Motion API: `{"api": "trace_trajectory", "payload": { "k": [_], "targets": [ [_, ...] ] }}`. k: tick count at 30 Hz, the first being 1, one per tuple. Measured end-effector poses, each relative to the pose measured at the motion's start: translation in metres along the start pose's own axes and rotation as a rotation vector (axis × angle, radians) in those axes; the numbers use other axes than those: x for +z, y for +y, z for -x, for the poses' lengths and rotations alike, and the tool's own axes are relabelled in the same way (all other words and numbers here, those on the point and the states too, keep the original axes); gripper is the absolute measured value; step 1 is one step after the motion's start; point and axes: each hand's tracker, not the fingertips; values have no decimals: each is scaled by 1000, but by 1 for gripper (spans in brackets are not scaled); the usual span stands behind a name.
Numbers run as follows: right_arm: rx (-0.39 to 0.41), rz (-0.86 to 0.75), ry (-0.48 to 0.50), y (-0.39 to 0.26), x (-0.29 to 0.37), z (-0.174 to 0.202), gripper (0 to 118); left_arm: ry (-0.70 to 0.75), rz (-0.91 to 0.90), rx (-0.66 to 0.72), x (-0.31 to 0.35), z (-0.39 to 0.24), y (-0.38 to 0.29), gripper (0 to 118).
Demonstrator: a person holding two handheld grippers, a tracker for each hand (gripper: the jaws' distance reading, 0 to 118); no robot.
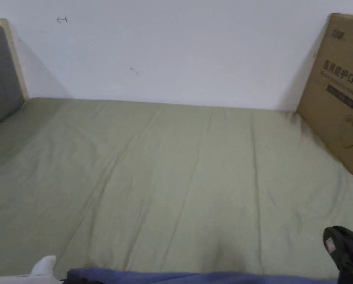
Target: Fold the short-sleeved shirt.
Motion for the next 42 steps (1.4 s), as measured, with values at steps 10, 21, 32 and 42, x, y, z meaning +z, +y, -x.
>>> {"api": "trace_trajectory", "payload": {
  "k": [10, 21, 32, 42],
  "targets": [
    [210, -232, -56, -17, 25, 11, 9, 428, -31, -279, 66, -68, 3, 9],
    [161, -241, -79, -30, 41, -10, 9, 29, 208, -121, -79, -163, -28, 10],
    [57, -181, -141, -30, 44, -58, 9, 2, 117, -63, -47, -151, -16, 113],
    [-14, -188, -139, -23, 41, -67, 9, 161, -90, -176, 18, -147, -53, 4]
  ]
}}
